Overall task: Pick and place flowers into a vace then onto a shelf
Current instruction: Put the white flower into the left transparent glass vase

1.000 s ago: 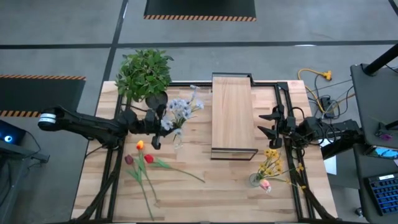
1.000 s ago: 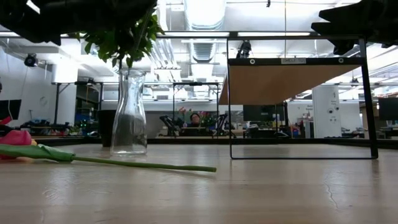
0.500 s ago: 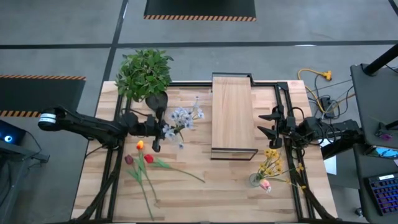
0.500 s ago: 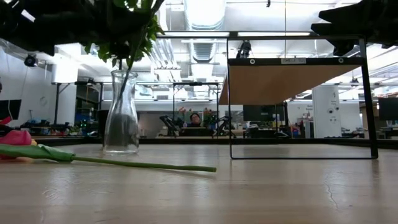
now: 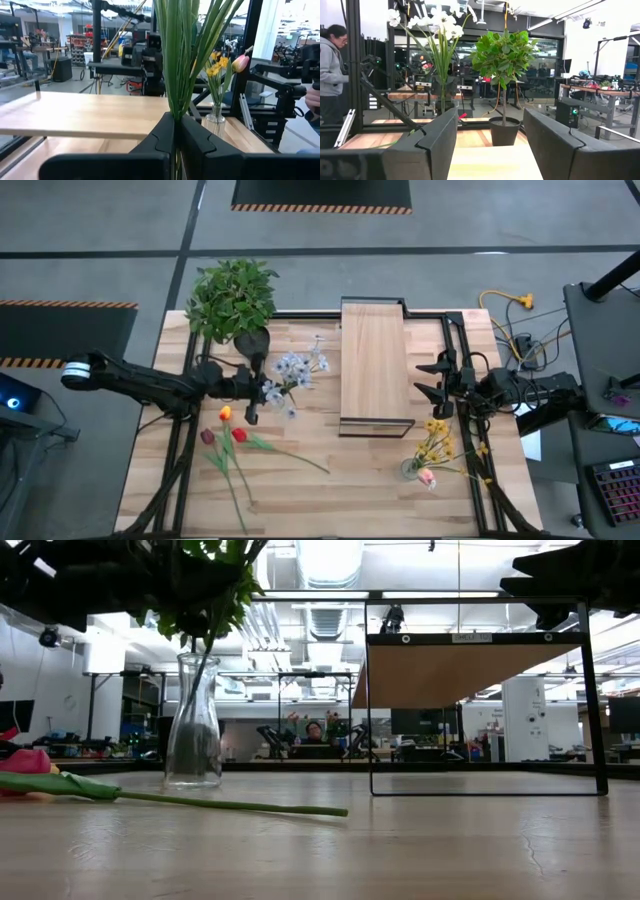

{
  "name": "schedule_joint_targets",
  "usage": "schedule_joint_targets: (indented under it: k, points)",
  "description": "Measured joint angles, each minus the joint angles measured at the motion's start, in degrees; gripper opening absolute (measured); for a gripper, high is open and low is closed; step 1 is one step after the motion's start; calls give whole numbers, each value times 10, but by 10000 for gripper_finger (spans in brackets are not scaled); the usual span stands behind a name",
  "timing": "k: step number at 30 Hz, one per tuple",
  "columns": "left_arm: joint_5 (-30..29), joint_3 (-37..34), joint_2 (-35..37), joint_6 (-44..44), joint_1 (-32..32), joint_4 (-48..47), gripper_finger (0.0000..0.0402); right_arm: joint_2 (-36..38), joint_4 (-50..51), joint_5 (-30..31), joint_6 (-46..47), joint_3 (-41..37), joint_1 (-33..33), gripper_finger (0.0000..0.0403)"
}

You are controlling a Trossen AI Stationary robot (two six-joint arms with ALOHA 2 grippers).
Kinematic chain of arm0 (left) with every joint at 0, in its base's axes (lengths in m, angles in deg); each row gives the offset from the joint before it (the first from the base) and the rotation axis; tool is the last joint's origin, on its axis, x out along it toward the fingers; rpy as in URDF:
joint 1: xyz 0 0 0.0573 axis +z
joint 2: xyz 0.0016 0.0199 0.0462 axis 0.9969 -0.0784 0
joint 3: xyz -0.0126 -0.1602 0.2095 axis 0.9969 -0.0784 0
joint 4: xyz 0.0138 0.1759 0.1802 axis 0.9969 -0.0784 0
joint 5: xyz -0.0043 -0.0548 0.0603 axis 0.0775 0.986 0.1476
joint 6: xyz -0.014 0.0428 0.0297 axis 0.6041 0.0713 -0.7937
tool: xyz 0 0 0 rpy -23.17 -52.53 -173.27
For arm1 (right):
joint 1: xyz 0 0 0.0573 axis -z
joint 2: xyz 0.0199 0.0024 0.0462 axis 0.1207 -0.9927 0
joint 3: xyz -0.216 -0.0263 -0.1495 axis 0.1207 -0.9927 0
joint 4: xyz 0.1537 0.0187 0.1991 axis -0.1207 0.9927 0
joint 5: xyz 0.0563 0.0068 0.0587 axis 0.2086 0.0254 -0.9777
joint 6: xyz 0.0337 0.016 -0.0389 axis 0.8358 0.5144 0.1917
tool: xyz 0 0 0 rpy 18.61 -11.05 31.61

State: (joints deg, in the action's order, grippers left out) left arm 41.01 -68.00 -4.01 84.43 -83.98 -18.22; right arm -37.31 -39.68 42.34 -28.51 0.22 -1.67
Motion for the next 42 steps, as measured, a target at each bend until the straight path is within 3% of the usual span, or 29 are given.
schedule_joint_targets:
  k: [8,21,27,33,39,42]
  points:
    - [0,0,-12,2,0,-3,58,0,0,0,3,0,0,219]
    - [1,2,-4,2,0,-67,240,0,0,0,4,0,0,219]
    - [1,21,19,2,0,-133,271,0,2,0,4,0,0,219]
    - [2,72,63,14,0,-311,273,0,9,0,18,0,0,219]
    - [2,180,88,73,0,-558,273,0,9,0,19,0,0,219]
    - [0,230,85,80,0,-638,273,0,9,0,19,0,0,219]
